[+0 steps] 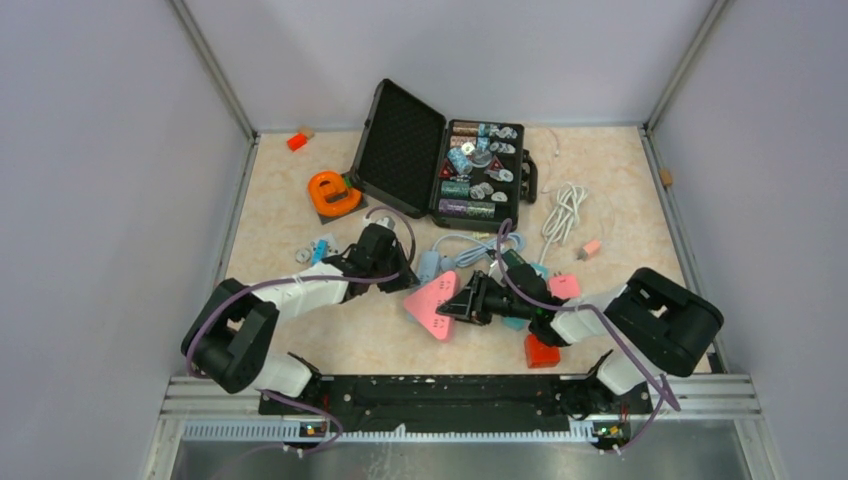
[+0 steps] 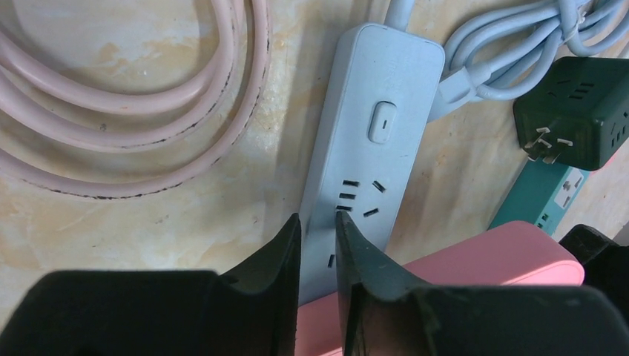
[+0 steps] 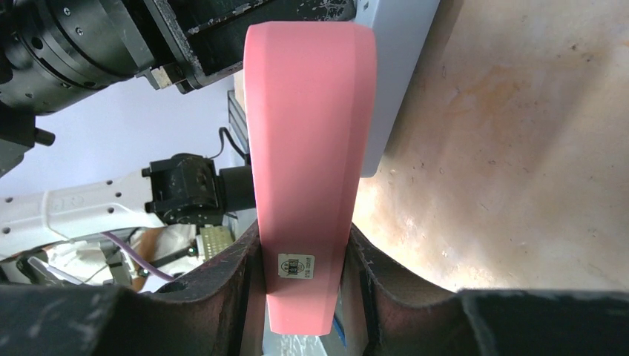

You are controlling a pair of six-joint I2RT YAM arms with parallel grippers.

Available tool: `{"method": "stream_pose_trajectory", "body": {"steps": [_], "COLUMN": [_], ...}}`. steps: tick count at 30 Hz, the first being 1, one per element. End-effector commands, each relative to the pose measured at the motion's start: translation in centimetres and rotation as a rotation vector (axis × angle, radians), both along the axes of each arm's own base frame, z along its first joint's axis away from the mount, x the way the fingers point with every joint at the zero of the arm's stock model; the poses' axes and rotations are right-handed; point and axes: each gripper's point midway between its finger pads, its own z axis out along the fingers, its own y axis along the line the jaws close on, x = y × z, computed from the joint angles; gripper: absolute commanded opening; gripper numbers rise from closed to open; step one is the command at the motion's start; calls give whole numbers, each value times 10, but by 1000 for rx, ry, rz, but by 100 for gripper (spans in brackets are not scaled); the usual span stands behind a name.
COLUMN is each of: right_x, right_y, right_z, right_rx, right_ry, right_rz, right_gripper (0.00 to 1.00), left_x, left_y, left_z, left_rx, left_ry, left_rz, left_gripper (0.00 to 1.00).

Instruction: Pull the plug off the socket

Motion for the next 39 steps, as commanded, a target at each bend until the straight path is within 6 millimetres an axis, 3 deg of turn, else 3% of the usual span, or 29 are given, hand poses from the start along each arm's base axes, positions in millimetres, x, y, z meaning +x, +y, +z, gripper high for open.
{"method": "stream_pose_trajectory", "body": {"steps": [1,2,5,7,11,17,21,22,25,30,39], "right_x": [1,3,7,9,11,16,18,18,14,3,-2], "right_y": [16,18,22,24,27,33,32,31,29,31,34], "right_z": [39,38,38,37,41,47,46,48,54,82,89], "right_rx": [49,38,30,26,62,106,106,114,155,266,309], "right_ry": [-167,-155,-140,-131,-121,-116,-113,-117,-126,-160,-53], "right_rz": [83,81,76,71,62,46,30,27,29,90,101], "right_gripper": [0,4,28,37,43,49,40,33,0,0,0], "left_x": [-59,-59,-58,-58,-59,-64,-67,-67,-68,-69,-68], "left_y": [17,15,8,5,3,7,12,13,18,18,21], "left_z": [-45,-44,-39,-38,-40,-51,-56,-57,-59,-51,-50], "left_rx": [103,94,62,46,41,61,82,88,113,98,111], "left_ry": [223,224,221,218,226,264,275,275,281,264,254], "left_rz": [-82,-92,-117,-126,-135,-131,-119,-116,-104,-99,-98], "left_gripper": [27,32,42,46,44,34,30,29,27,27,26]}}
